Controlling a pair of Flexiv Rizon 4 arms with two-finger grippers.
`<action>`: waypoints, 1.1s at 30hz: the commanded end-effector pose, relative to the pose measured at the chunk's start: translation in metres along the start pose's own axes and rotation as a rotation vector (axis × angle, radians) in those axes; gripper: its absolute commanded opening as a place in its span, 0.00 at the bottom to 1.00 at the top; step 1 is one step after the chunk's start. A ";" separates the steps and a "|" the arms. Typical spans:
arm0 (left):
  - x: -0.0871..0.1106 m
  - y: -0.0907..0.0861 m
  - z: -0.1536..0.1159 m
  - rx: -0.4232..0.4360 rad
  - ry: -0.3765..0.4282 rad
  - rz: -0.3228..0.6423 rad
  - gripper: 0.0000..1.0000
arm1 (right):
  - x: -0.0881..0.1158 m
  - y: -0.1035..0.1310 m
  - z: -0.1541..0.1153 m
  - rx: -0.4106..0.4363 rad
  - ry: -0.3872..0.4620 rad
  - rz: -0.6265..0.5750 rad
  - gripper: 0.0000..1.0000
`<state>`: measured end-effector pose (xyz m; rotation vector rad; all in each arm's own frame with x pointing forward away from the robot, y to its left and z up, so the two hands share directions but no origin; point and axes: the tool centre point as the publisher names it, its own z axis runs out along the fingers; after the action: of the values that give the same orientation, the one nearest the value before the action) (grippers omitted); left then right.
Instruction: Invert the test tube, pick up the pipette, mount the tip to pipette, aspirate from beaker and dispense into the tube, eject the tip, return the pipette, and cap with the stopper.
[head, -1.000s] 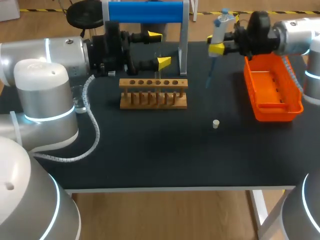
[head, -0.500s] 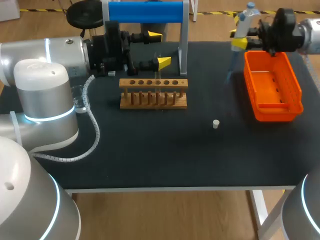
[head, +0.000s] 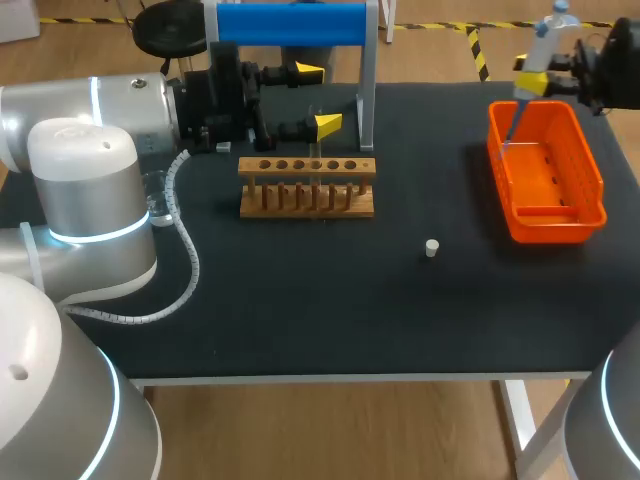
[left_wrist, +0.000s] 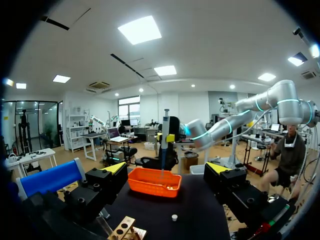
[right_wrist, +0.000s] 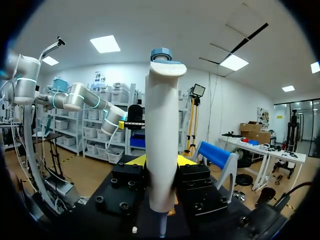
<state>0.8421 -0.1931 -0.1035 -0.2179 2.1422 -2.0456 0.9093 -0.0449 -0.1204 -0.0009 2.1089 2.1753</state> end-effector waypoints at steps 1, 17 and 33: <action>0.000 0.001 0.001 0.003 -0.002 0.001 1.00 | 0.004 0.002 -0.019 -0.002 -0.008 0.003 0.00; 0.000 0.001 0.001 0.003 -0.002 0.001 1.00 | -0.021 -0.015 -0.070 -0.030 0.129 0.049 0.00; 0.000 0.001 0.001 0.003 -0.002 0.001 1.00 | -0.039 -0.021 -0.101 -0.057 0.218 0.049 0.00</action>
<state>0.8420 -0.1931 -0.1035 -0.2178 2.1422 -2.0456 0.9363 -0.1418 -0.1400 -0.0593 2.1223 2.3096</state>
